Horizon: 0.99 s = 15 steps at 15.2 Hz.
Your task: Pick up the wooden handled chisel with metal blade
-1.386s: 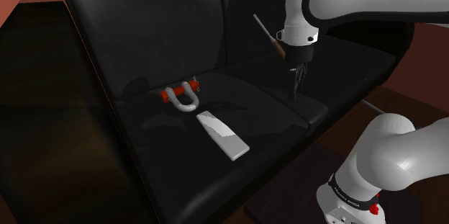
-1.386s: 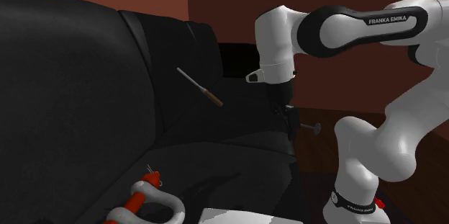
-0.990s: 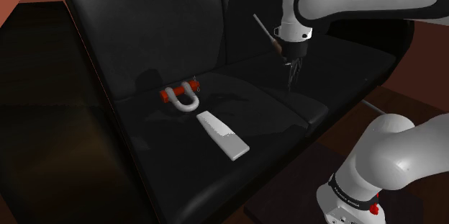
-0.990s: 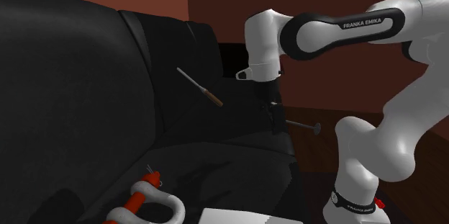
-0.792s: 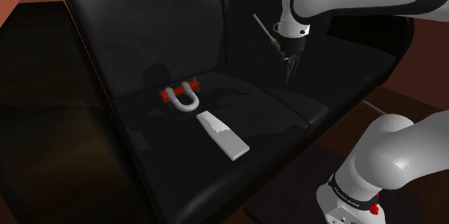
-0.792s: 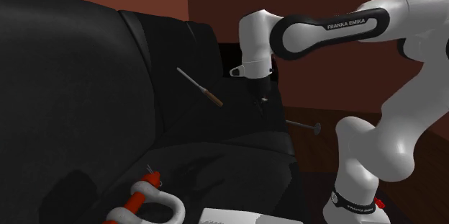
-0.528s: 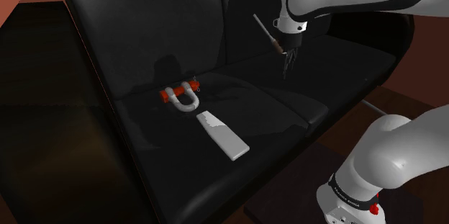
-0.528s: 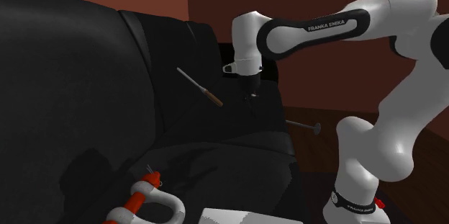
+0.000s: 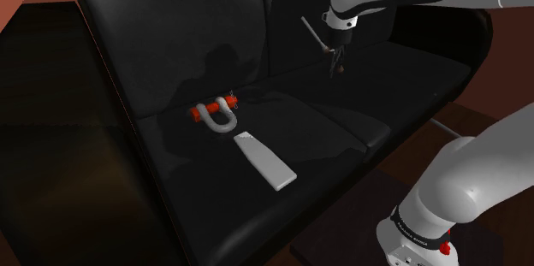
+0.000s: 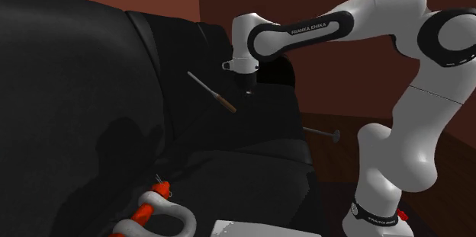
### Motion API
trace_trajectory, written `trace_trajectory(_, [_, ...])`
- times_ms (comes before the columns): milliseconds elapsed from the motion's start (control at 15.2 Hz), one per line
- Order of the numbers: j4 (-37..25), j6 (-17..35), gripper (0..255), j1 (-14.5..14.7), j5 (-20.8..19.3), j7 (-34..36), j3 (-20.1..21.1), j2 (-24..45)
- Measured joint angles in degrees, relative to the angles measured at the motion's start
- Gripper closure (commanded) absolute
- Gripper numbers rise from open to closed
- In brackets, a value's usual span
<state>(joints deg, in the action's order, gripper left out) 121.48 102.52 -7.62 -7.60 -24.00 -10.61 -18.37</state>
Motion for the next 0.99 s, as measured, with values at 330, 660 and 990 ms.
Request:
trace_trajectory(330, [-7.9,2.9,0,-1.2,0.3,-4.1,-2.9,7.4])
trace_trajectory(660, [-17.9,4.8,0,-2.8,2.2,-8.7,-5.6,16.0])
trace_trajectory(990, [-28.4,5.3,0,-4.7,5.1,-12.6,-7.4,23.9])
